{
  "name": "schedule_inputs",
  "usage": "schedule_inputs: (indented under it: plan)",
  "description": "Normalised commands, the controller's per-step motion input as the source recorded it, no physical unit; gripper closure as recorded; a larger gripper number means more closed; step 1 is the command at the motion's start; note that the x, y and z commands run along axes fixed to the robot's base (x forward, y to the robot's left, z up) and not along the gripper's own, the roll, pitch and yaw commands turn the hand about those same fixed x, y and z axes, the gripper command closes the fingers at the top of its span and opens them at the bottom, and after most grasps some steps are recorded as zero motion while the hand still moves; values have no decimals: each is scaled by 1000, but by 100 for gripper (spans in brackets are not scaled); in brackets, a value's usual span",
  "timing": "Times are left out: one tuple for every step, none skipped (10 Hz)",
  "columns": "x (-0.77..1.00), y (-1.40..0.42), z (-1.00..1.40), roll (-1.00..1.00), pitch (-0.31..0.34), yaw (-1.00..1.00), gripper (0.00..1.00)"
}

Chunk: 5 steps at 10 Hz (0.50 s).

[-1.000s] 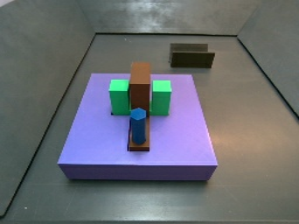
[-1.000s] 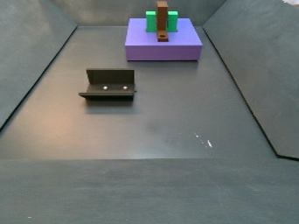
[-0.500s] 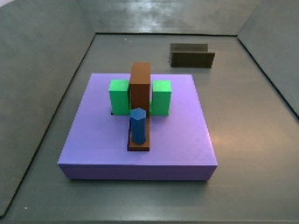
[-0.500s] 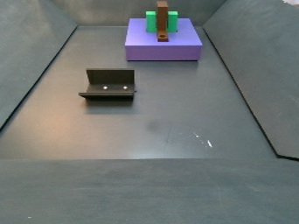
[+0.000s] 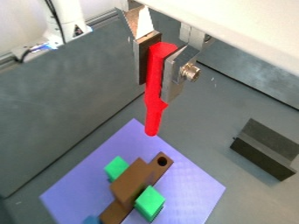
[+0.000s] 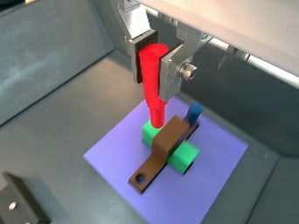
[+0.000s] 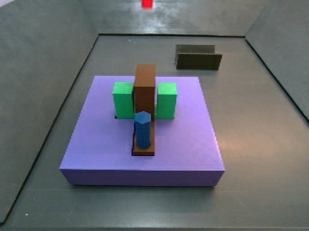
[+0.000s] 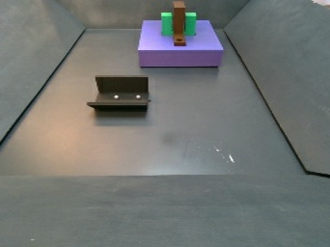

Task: Pick up the red object. Move up. Move to above the board. Insert the red object.
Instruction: Insert the red object.

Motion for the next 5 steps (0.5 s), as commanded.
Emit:
schedule_inputs:
  plan:
    - [0,420,-517,230,-44,-106,100]
    - [0,266,-611,324,-44,-63,100]
    - [20,129,-617,346,-59,0,100]
    - [37,60,-657,299,-100,0,100]
    - [60,34,-646,301,-101,0,100]
